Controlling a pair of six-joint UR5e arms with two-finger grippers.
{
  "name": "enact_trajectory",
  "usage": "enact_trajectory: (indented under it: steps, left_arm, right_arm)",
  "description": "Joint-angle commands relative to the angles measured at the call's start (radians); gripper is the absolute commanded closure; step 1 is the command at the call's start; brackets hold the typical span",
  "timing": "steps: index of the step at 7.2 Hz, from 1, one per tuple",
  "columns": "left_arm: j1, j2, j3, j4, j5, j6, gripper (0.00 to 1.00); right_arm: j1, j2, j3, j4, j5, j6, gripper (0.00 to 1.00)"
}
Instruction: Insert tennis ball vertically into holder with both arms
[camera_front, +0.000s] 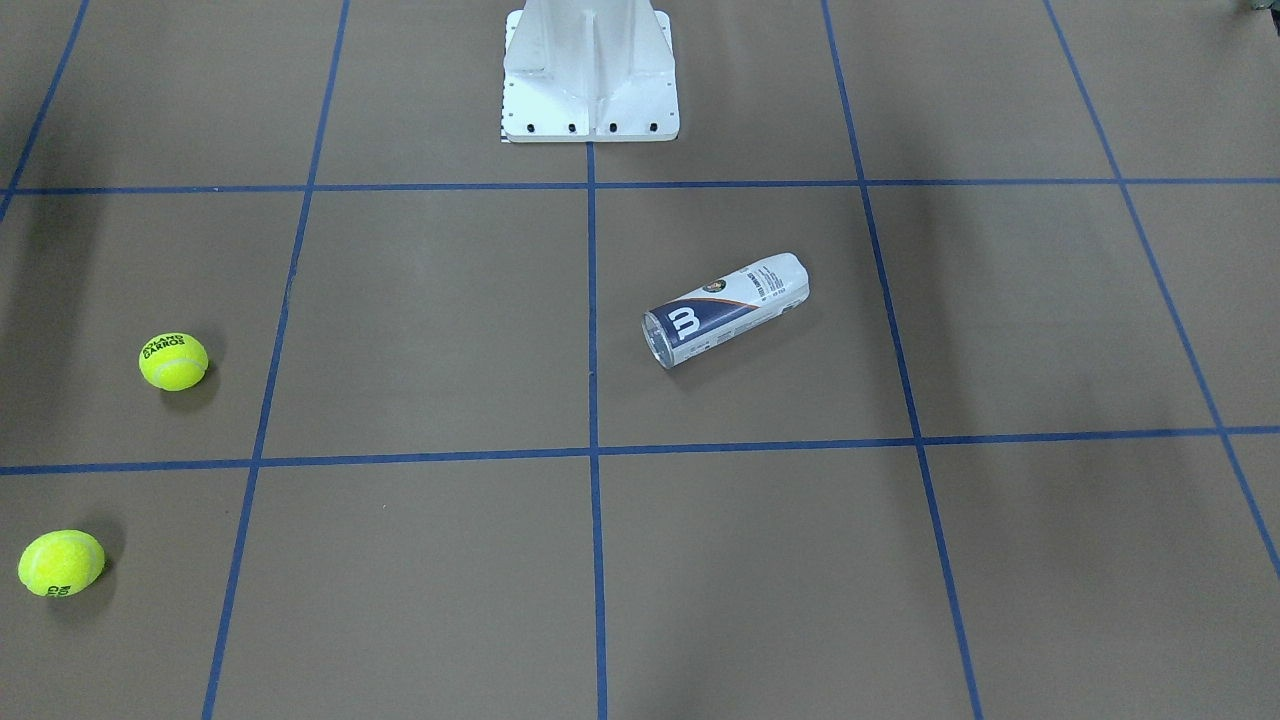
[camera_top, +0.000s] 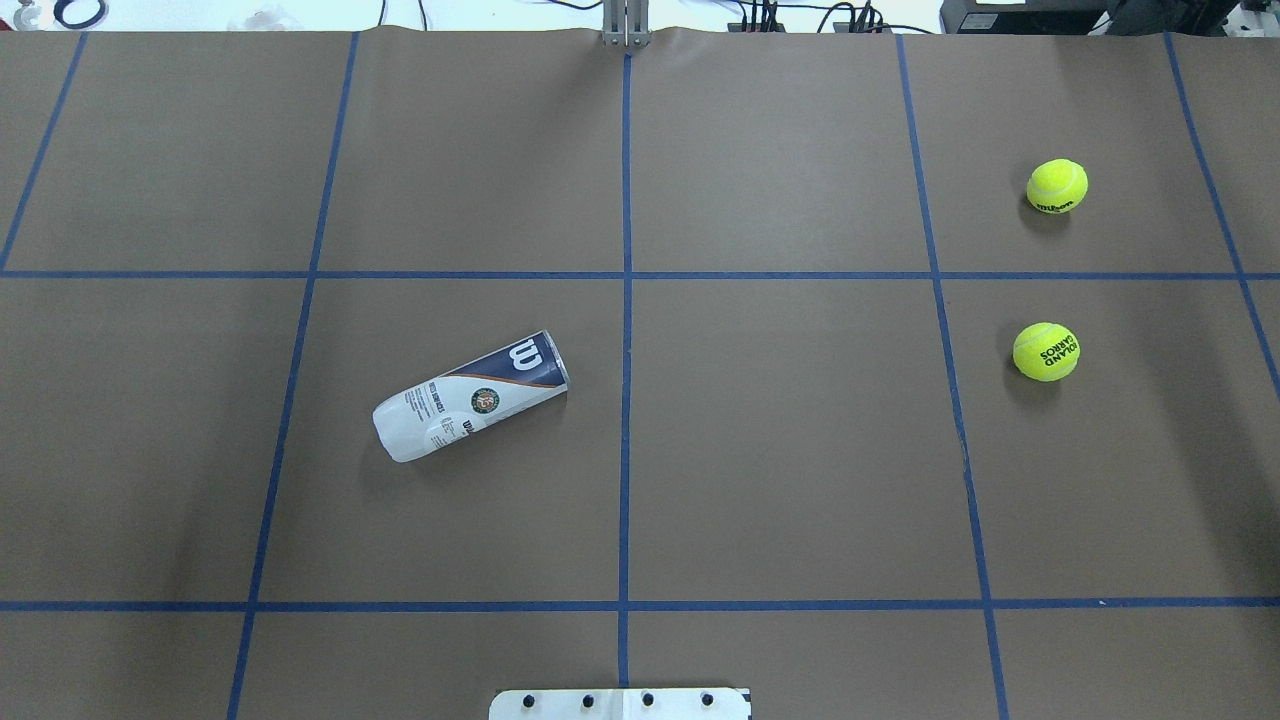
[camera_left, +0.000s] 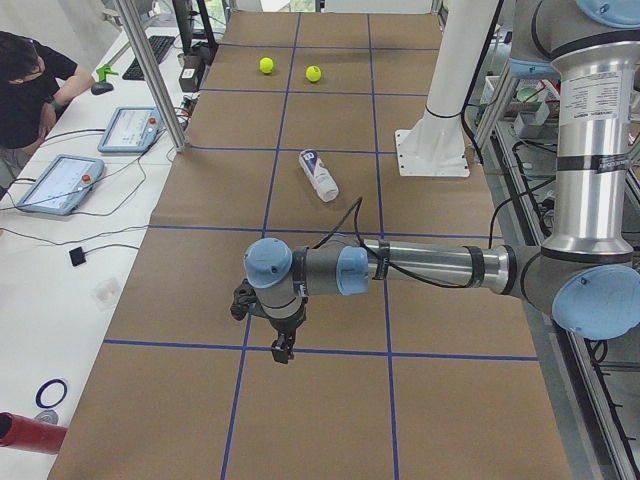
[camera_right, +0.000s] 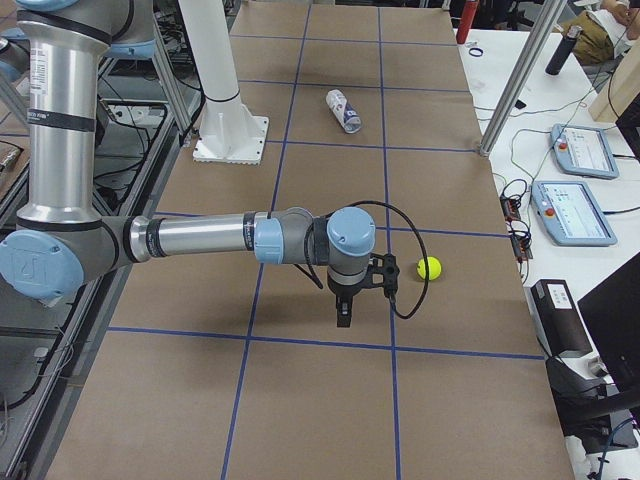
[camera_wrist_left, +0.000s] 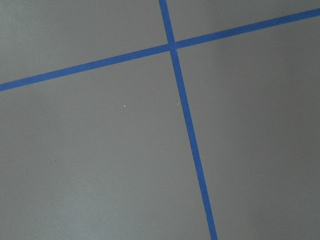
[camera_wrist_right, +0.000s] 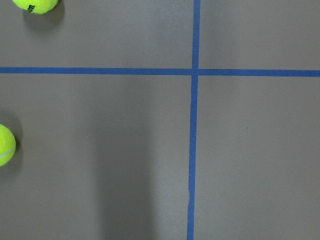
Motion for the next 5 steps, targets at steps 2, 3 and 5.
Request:
enact_trajectory:
  steps: [2,3,5]
  left_arm:
    - [-0.03,-0.043,-0.105,-0.048,-0.038,-0.011,0.0]
    - [-0.021,-0.082,-0.142,-0.092,-0.041,-0.015,0.0]
    - [-0.01,-0.095,-0.205,-0.162,-0.084,-0.069,0.0]
  right_arm:
    - [0.001,0.004,0.002,0.0,0.0,0.002,0.0]
    - [0.001,0.006,0.002,0.0,0.0,0.003,0.0]
    - [0.001,0.006,-0.001,0.0,0.0,0.005,0.0]
